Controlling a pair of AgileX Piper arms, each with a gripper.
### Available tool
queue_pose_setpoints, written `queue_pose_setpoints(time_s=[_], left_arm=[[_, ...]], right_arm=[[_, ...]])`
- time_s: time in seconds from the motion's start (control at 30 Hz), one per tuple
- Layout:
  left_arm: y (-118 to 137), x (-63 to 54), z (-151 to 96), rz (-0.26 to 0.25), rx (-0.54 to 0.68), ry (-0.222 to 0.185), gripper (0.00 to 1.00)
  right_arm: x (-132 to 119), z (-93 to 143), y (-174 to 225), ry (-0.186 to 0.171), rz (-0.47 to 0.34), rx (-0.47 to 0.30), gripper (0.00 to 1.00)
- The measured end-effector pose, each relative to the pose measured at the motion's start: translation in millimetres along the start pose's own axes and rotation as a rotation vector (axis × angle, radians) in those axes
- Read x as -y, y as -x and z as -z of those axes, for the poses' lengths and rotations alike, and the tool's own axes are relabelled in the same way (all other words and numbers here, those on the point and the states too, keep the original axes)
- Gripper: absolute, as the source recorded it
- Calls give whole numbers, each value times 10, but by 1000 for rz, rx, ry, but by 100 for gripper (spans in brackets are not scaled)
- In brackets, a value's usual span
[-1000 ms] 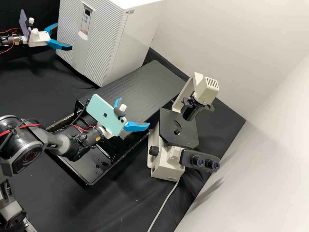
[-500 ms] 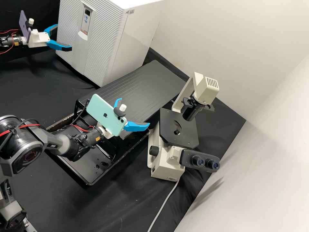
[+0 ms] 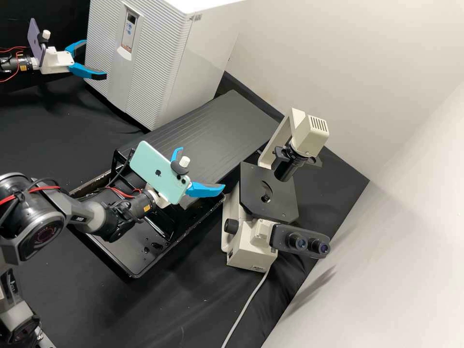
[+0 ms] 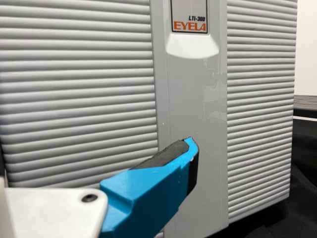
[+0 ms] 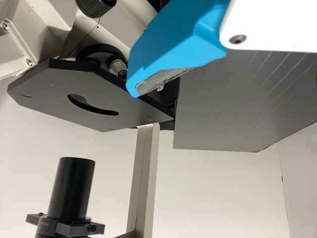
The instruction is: Open the incubator door
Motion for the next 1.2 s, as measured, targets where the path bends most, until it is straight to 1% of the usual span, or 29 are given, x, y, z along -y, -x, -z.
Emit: queue_pose_setpoints(time_s=[0.4, 0.87, 1.2], left_arm=[[5, -14, 25, -13, -21, 9, 0], [24, -40, 44, -29, -64, 29, 0], [44, -47, 51, -21, -75, 29, 0]], right_arm=[[0, 0, 0, 0, 0, 0, 100], [0, 0, 0, 0, 0, 0, 100], [0, 0, 0, 0, 0, 0, 100]])
